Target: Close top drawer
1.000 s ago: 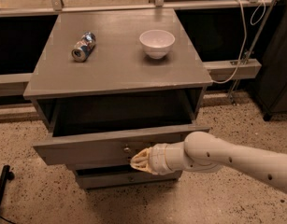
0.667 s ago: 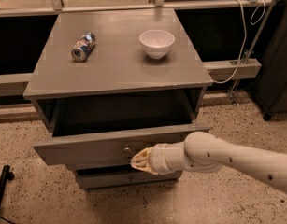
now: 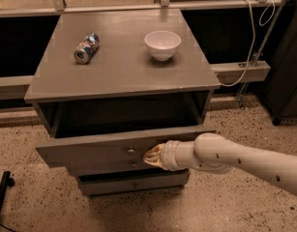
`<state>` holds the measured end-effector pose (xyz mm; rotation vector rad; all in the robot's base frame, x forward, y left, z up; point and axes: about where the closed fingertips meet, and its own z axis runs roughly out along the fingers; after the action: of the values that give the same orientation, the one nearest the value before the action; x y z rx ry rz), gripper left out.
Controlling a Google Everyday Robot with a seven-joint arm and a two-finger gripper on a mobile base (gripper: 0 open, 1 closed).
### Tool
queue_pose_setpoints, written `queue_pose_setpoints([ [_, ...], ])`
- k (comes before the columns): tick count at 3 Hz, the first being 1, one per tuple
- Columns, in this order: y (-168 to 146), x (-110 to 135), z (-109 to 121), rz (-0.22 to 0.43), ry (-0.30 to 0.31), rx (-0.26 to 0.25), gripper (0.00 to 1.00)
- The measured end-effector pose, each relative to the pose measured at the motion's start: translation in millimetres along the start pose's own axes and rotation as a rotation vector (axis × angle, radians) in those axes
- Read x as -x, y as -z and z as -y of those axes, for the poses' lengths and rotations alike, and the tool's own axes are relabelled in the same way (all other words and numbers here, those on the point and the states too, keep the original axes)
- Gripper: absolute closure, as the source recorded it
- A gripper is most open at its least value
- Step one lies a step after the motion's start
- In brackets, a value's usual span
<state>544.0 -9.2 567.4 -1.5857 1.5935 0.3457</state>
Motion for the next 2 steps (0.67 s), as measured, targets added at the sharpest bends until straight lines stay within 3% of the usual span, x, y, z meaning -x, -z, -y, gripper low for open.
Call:
queue_pose_setpoints([
  [2, -14, -11, 31, -0.043, 0.007, -0.055, 1.0],
])
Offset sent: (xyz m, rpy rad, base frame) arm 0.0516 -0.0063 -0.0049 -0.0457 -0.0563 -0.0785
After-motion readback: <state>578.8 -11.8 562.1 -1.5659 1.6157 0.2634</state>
